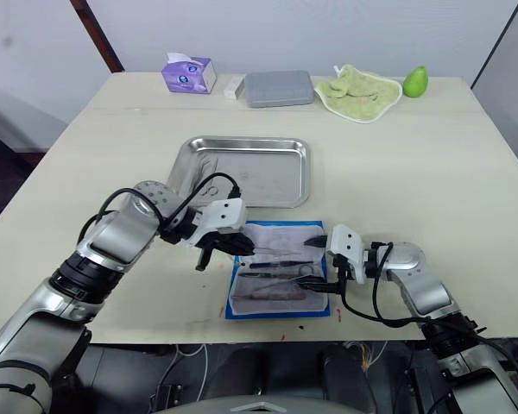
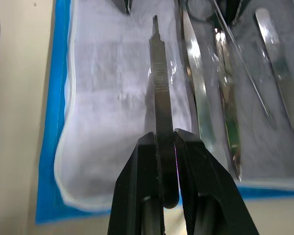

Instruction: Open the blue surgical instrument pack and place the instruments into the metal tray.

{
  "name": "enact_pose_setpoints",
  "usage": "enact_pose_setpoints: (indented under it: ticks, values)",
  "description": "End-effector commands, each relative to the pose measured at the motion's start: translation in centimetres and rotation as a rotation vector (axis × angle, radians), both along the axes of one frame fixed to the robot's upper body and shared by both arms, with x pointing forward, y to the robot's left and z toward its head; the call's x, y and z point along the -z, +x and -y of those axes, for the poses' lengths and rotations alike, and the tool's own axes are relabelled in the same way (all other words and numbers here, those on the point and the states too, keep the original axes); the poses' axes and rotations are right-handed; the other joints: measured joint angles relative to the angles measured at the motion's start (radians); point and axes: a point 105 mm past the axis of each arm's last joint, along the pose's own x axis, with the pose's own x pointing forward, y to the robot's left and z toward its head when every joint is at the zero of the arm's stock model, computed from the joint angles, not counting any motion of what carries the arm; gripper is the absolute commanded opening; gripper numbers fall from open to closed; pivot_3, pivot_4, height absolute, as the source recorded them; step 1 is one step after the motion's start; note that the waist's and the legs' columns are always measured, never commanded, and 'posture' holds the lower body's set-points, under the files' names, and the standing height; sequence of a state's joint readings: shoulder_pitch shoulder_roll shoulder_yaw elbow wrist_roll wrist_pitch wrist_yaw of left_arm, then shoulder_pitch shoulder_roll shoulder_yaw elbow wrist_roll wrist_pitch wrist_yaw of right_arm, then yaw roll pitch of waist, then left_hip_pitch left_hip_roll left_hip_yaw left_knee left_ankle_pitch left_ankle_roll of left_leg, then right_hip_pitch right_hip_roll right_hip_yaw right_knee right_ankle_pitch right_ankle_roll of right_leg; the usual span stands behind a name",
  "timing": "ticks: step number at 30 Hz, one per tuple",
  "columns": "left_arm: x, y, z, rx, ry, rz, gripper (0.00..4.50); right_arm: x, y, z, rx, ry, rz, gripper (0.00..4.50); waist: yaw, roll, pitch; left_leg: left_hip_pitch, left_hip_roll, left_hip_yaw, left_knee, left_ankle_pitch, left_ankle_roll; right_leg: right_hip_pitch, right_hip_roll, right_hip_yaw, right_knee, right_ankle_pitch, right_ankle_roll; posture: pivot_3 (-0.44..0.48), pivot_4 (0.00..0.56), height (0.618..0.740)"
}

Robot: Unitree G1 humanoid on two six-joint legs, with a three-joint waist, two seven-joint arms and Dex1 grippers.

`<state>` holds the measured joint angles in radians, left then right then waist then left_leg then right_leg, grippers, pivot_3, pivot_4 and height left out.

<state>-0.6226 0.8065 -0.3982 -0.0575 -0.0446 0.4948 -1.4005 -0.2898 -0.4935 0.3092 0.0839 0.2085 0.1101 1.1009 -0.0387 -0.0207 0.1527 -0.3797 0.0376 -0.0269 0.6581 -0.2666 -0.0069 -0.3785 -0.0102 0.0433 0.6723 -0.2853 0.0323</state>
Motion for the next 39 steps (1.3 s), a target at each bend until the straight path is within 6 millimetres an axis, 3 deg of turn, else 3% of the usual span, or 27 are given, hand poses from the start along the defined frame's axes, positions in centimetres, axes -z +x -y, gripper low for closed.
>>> enact_pose_setpoints:
  ticks: [1,14,18,24,30,36,39]
  values:
    - [-1.0,-0.4,-1.0,-0.009,-0.013,0.023,0.04,4.0,-0.8,1.5,0.060,-0.122,-0.137,4.50,0.000,0.000,0.000,0.000,0.000,0.000,0.000,0.000,0.000,0.000,0.000,0.000,0.000,0.000,0.000,0.000,0.150,0.740]
    - [-2.5,-2.0,-6.1,-0.109,0.005,0.082,0.04,3.9,-0.7,1.4,0.042,-0.118,-0.140,4.50,0.001,0.000,0.000,0.000,0.000,-0.001,0.000,0.000,0.000,0.000,-0.001,0.000,0.000,0.000,0.000,0.000,0.150,0.740]
    - [-3.9,-2.1,-7.1,-0.191,-0.073,0.133,0.04,3.8,-0.7,1.4,0.034,-0.116,-0.139,4.50,0.001,0.000,0.000,0.000,0.001,-0.001,0.000,0.000,0.000,0.000,-0.001,0.000,0.000,0.000,0.000,0.000,0.150,0.740]
    - [-5.9,-1.5,-6.6,-0.430,-0.308,0.103,0.04,3.7,-0.7,1.4,0.026,-0.111,-0.138,4.50,0.001,0.000,0.000,0.000,0.001,-0.003,0.000,0.000,0.000,0.000,-0.001,0.000,0.000,0.000,0.000,0.000,0.150,0.740]
    - [-6.4,0.0,-6.1,-0.675,-0.386,0.124,0.04,3.6,-0.7,1.5,0.020,-0.111,-0.137,4.50,0.001,0.000,0.001,0.000,0.000,-0.004,0.000,0.000,0.000,0.000,-0.001,-0.001,0.000,0.000,0.000,0.000,0.150,0.740]
    - [-6.7,5.0,-5.5,-1.111,-0.477,0.248,0.04,3.5,-0.6,1.8,0.018,-0.118,-0.136,4.50,0.007,-0.005,-0.001,0.000,-0.001,-0.006,0.001,0.000,0.000,0.001,-0.002,-0.002,0.002,0.000,0.001,0.000,0.150,0.740]
    - [-6.9,6.6,-4.1,-1.217,-0.524,0.290,0.04,3.5,-0.7,1.8,0.013,-0.123,-0.137,4.50,0.009,-0.004,0.000,0.000,-0.002,-0.006,0.001,0.000,0.000,0.001,-0.004,-0.002,0.002,0.001,0.000,0.000,0.150,0.740]
